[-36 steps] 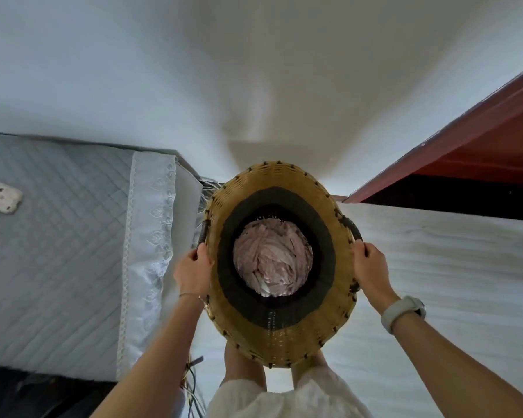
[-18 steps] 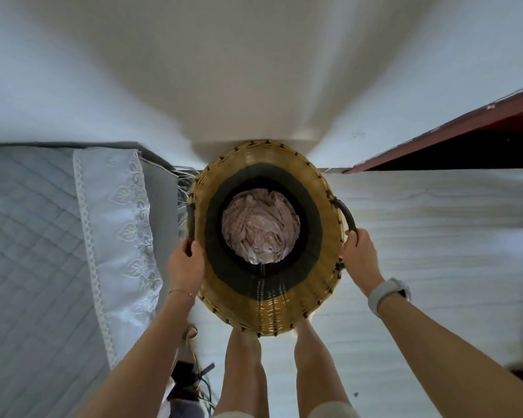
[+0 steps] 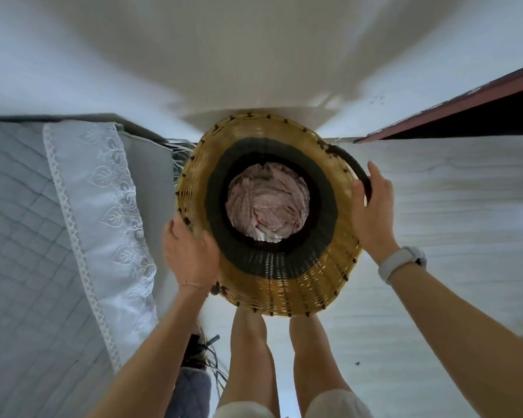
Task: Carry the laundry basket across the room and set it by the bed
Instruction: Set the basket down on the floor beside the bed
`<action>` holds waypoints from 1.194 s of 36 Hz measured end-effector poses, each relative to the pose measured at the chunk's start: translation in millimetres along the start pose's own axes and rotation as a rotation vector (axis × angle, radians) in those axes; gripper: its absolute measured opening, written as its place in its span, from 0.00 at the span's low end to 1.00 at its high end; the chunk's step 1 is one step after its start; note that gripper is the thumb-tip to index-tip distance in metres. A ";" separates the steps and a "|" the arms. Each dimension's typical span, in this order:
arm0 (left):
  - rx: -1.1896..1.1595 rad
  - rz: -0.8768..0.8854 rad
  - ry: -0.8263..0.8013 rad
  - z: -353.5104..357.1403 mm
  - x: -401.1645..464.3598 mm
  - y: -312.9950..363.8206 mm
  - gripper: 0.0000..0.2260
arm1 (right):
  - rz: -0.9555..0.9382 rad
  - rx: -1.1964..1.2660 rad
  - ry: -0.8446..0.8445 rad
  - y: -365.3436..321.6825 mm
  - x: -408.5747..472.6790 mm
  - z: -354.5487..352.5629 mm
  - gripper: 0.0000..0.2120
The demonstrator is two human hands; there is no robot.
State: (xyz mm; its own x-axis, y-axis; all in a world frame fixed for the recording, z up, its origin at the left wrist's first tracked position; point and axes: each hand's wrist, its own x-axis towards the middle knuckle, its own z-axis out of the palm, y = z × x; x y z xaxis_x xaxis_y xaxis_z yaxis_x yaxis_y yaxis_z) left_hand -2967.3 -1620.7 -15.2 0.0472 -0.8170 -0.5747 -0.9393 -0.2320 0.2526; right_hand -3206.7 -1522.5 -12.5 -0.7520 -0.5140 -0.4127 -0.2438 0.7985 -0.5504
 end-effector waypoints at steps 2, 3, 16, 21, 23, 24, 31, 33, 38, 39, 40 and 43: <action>0.062 0.083 0.022 2.3 15.0 15.7 0.28 | 0.078 0.061 0.061 11.8 -9.2 4.5 0.27; 0.079 0.123 0.024 4.6 24.2 23.9 0.28 | 0.138 0.085 0.076 19.8 -16.2 8.3 0.28; 0.300 0.165 -0.075 36.5 114.3 46.9 0.37 | 0.596 -0.057 -0.028 76.2 -42.3 48.6 0.17; 0.202 -0.013 -0.048 37.4 101.3 30.9 0.34 | 0.395 -0.192 -0.007 70.5 -7.9 36.5 0.16; 0.156 -0.091 -0.070 38.0 95.8 19.9 0.34 | 0.262 -0.197 -0.015 64.8 13.9 31.2 0.15; 0.134 -0.113 -0.080 37.6 94.1 14.6 0.34 | 0.203 -0.192 -0.023 61.4 25.5 28.7 0.15; 0.052 0.002 -0.006 34.9 99.7 20.5 0.34 | 0.026 -0.216 -0.027 55.0 64.6 22.9 0.22; 0.090 0.073 0.019 35.1 110.4 30.5 0.34 | 0.122 -0.187 0.011 61.3 55.7 24.5 0.23; 0.143 0.148 0.037 33.5 146.3 51.8 0.26 | 0.501 -0.080 0.020 78.8 23.2 38.3 0.20; 0.135 0.134 0.045 32.2 150.2 54.5 0.23 | 0.523 -0.089 0.011 81.2 19.6 40.6 0.20; 0.122 0.116 0.057 30.4 152.3 56.0 0.21 | 0.535 -0.103 0.009 82.8 18.0 42.2 0.19; 0.113 0.098 0.097 25.1 150.9 52.1 0.16 | 0.515 -0.149 0.010 83.7 23.1 42.1 0.19</action>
State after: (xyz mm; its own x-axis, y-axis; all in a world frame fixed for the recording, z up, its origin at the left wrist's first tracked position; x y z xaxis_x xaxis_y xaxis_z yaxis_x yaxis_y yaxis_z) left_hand -3017.7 -1742.8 -108.2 -0.0188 -0.8812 -0.4724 -0.9730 -0.0926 0.2114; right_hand -3218.7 -1480.7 -98.7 -0.8029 -0.0412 -0.5947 0.0748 0.9828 -0.1690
